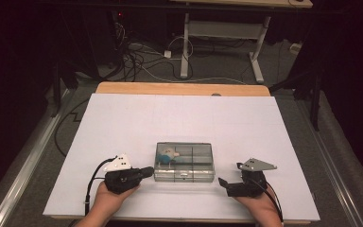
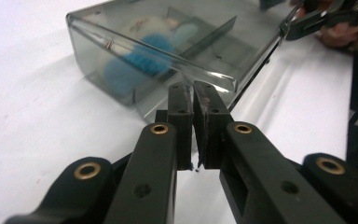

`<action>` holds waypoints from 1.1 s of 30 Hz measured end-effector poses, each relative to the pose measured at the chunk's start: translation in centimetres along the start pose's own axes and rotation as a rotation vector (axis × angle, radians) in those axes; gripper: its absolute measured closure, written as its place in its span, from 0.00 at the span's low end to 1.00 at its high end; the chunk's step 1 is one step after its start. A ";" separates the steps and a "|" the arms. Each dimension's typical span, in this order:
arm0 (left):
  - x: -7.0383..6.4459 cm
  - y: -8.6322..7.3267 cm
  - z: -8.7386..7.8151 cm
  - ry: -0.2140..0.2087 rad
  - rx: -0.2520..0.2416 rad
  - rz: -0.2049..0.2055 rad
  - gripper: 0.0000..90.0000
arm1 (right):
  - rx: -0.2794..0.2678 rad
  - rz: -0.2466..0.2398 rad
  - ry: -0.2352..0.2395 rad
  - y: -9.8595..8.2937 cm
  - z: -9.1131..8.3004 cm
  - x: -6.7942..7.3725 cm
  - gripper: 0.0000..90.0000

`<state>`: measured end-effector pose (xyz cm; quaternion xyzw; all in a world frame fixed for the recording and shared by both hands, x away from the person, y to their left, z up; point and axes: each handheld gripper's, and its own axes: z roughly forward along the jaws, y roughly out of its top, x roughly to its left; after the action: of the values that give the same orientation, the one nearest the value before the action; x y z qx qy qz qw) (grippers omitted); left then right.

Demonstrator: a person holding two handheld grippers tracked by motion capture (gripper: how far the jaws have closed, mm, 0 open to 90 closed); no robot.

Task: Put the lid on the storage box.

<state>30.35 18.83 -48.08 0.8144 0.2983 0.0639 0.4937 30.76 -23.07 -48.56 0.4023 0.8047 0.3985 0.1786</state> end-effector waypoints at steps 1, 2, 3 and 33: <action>0.1 -0.1 -0.1 0.001 0.003 -0.003 0.93 | 0.002 -0.003 -0.002 0.0 0.0 0.0 0.03; 0.1 -0.3 -0.2 0.007 0.003 -0.005 0.93 | 0.002 -0.005 -0.004 0.0 0.0 0.0 0.01; 0.2 -0.4 -0.3 0.013 0.006 -0.007 0.93 | 0.004 -0.007 -0.007 0.0 0.0 0.0 0.00; 3.0 -2.8 -3.4 0.201 0.090 -0.032 0.58 | -0.004 -0.009 -0.017 0.0 -0.1 0.2 0.00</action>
<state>30.27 24.03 -49.24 0.8204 0.3618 0.1239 0.4250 30.57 -23.00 -48.51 0.4018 0.8041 0.3959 0.1878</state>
